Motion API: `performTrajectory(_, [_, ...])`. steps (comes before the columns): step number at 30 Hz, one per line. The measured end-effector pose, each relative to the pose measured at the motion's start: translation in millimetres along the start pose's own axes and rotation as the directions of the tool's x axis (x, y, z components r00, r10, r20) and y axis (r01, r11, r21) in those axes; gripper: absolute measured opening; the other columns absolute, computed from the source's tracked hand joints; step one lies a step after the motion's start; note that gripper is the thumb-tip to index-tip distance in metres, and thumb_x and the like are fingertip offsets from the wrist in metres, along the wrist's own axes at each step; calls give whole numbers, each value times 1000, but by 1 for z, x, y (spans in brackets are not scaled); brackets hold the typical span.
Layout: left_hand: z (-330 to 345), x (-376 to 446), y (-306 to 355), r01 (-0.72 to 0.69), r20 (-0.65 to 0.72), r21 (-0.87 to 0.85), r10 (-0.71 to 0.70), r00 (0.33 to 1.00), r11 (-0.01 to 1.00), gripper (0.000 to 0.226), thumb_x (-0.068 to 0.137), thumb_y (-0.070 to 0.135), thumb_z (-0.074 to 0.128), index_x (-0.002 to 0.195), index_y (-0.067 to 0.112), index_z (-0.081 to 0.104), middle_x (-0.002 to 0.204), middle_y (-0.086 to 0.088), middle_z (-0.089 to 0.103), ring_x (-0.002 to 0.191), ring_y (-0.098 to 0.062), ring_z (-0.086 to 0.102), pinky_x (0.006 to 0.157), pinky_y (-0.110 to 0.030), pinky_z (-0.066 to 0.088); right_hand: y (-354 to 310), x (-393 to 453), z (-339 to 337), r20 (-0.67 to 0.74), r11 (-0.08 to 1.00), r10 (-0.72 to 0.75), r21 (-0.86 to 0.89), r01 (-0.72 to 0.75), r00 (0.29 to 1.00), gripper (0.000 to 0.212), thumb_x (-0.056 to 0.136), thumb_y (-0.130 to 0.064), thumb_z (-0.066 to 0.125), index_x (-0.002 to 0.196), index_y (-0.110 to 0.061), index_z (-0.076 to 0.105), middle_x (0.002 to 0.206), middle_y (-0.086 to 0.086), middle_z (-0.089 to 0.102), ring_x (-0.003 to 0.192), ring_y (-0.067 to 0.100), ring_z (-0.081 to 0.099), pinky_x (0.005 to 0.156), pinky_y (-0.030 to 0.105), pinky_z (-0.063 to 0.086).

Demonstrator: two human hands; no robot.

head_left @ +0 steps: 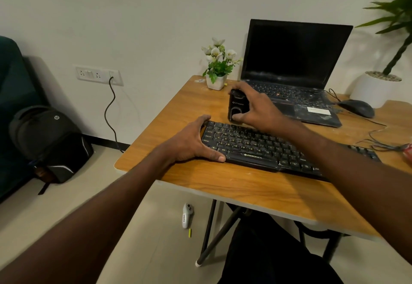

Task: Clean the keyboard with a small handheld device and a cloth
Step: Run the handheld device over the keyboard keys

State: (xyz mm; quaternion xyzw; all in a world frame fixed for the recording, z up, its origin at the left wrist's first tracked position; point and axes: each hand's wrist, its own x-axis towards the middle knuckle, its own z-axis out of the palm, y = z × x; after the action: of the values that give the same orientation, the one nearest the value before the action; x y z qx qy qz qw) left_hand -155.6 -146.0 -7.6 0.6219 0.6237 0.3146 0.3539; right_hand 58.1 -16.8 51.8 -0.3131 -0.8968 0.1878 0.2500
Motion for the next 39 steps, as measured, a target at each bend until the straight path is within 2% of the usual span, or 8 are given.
performTrajectory(10, [-2,-2,3,1,4,21,-1,1000,1000,138,59,42,105,168,27,21,149,10,43,135,-11,47,102,-19,42,3,0,-3,53,1000,17,-12,-17,998,75,83,-14,81,140,-37,39,130,8,56,103,22,65,66,29,63])
performTrajectory(15, [-2,-2,4,13,3,30,-13,1000,999,137,59,44,104,168,29,22,154,5,43,136,-13,46,108,-26,41,10,-10,-13,25,1000,27,5,-27,999,75,82,-13,82,136,-43,40,132,6,56,109,23,63,75,35,64])
performTrajectory(19, [-2,-4,3,27,0,27,-27,1000,999,137,60,46,103,169,31,22,160,2,41,139,-15,45,113,-31,41,16,-21,-25,49,984,54,-173,-45,997,76,85,-12,80,143,-36,38,132,9,56,106,22,61,74,31,58])
performTrajectory(24, [-1,-6,8,26,10,23,-26,1000,999,133,64,76,88,169,31,20,167,-4,36,142,-22,43,118,-42,41,17,-39,-27,-52,999,49,-4,-50,997,70,84,-11,80,137,-37,42,125,4,56,96,18,65,62,24,61])
performTrajectory(27, [10,-11,15,10,-148,-23,-13,989,1000,102,87,84,60,168,32,26,172,-6,31,153,-29,36,117,-48,39,11,-42,-28,-95,998,50,52,-45,994,70,84,-10,80,136,-37,43,126,4,55,98,19,66,64,29,63])
performTrajectory(31, [39,4,33,-16,-480,197,110,870,980,75,105,73,29,162,25,43,157,-5,55,145,-25,48,122,-58,32,0,-33,-31,-109,994,58,99,-48,992,73,82,-11,82,138,-34,43,130,2,55,104,17,63,67,24,62])
performTrajectory(36, [65,11,44,56,-518,376,159,841,925,67,112,61,23,159,18,45,138,-5,70,133,-26,59,122,-50,30,5,-34,-23,37,996,29,85,-32,999,71,83,-12,81,136,-37,42,124,1,57,101,18,66,70,34,65])
performTrajectory(39, [65,8,50,75,-531,386,155,833,919,63,114,57,28,157,14,46,135,-7,71,131,-29,58,122,-49,31,13,-35,-40,162,1000,26,-19,-23,986,73,84,-12,80,141,-34,41,123,-2,56,101,14,64,69,29,62])
